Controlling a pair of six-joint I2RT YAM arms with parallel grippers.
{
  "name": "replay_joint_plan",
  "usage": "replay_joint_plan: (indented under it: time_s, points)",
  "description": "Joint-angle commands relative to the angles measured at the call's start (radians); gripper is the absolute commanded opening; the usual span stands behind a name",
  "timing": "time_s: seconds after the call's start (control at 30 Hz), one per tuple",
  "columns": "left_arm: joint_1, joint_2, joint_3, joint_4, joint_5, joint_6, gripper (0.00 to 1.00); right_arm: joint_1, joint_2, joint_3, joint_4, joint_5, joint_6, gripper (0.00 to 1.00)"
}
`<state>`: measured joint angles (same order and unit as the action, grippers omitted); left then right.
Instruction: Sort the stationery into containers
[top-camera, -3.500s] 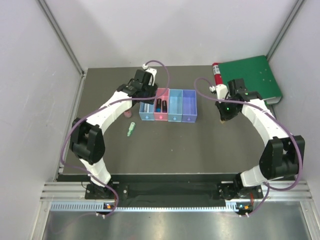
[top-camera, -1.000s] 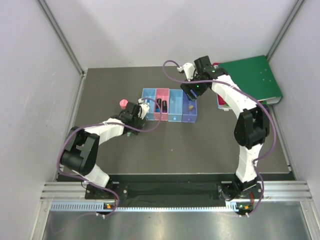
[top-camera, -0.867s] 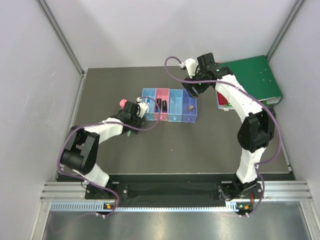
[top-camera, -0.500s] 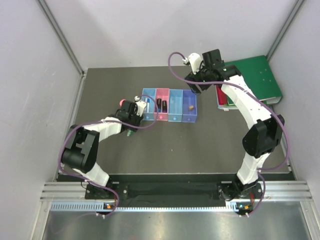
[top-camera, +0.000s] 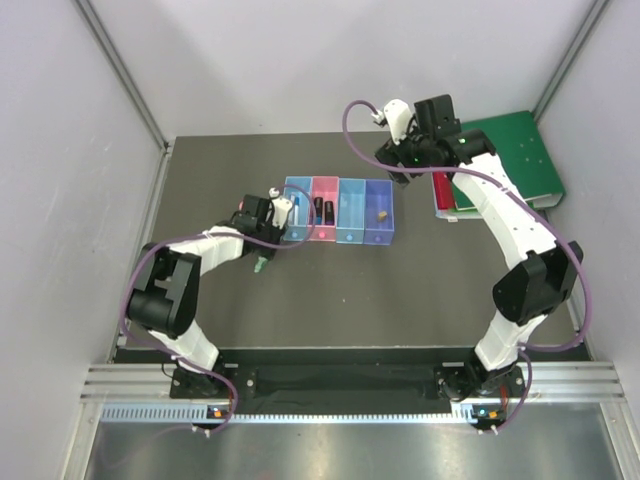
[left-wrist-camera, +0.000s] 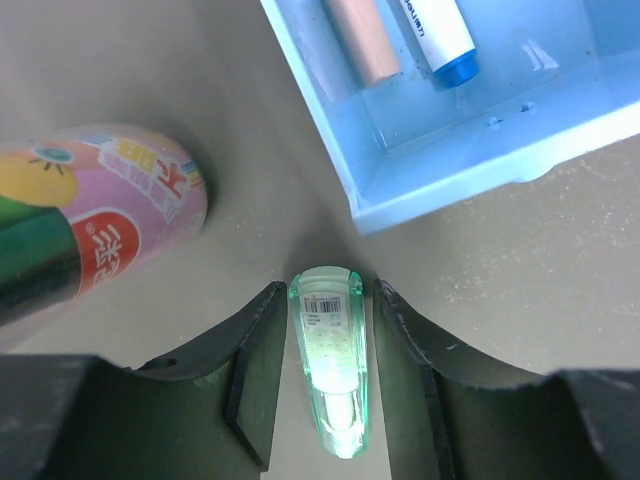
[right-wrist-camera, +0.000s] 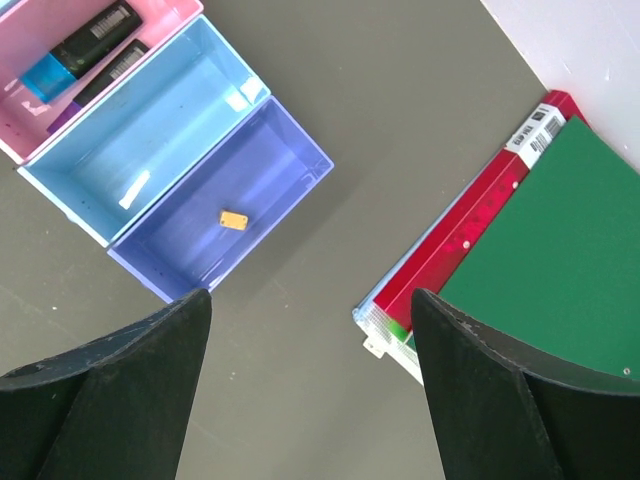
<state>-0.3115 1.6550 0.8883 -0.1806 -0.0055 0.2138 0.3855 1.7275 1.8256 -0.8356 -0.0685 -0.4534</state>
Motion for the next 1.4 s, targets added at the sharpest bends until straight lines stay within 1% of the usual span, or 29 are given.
replay_joint_plan:
  time_s: [0.0, 0.1, 0.2, 0.37, 0.47, 0.5, 0.53, 0.57, 0.6, 0.63, 0.97, 1.17, 1.3, 1.33, 1.37]
  points:
    - [0.022, 0.074, -0.009, -0.238, -0.011, 0.048, 0.45, -0.01, -0.057, 0.009, 0.01, 0.021, -0.018, 0.81]
    - [0.023, 0.052, -0.011, -0.266, -0.01, 0.055, 0.45, -0.011, -0.06, 0.015, 0.007, 0.024, -0.018, 0.82]
    - [0.023, 0.019, -0.035, -0.266, -0.014, 0.056, 0.46, -0.011, -0.062, 0.015, 0.007, 0.029, -0.018, 0.82]
    - [0.026, -0.015, -0.077, -0.264, -0.031, 0.058, 0.45, -0.013, -0.066, 0.017, 0.009, 0.029, -0.018, 0.82]
    - [0.026, -0.008, -0.071, -0.267, -0.028, 0.052, 0.32, -0.013, -0.066, 0.02, 0.01, 0.03, -0.016, 0.82]
    - [0.026, -0.003, -0.066, -0.27, -0.025, 0.05, 0.27, -0.014, -0.066, 0.021, 0.009, 0.03, -0.016, 0.82]
    - [0.025, 0.003, -0.061, -0.275, -0.024, 0.05, 0.15, -0.014, -0.065, 0.026, 0.007, 0.03, -0.014, 0.82]
    - [0.025, 0.018, -0.052, -0.287, -0.019, 0.049, 0.08, -0.013, -0.068, 0.029, 0.006, 0.032, -0.014, 0.82]
    - [0.025, 0.026, -0.049, -0.295, -0.014, 0.048, 0.03, -0.014, -0.066, 0.029, 0.004, 0.033, -0.014, 0.82]
    - [0.025, 0.035, -0.046, -0.298, -0.014, 0.048, 0.0, -0.013, -0.069, 0.034, 0.003, 0.033, -0.013, 0.82]
    - [0.026, -0.032, -0.014, -0.326, 0.001, 0.027, 0.0, -0.014, -0.089, 0.031, -0.002, 0.038, -0.013, 0.82]
    - [0.026, -0.006, -0.04, -0.303, -0.005, 0.033, 0.0, -0.014, -0.091, 0.04, 0.0, 0.035, -0.008, 0.83]
    - [0.025, 0.02, -0.048, -0.289, -0.024, 0.036, 0.05, -0.013, -0.095, 0.029, -0.002, 0.039, -0.014, 0.83]
    - [0.026, 0.028, -0.049, -0.284, -0.028, 0.039, 0.11, -0.014, -0.095, 0.028, -0.002, 0.039, -0.014, 0.83]
    - [0.025, 0.031, -0.052, -0.281, -0.033, 0.045, 0.13, -0.013, -0.094, 0.027, -0.002, 0.041, -0.016, 0.83]
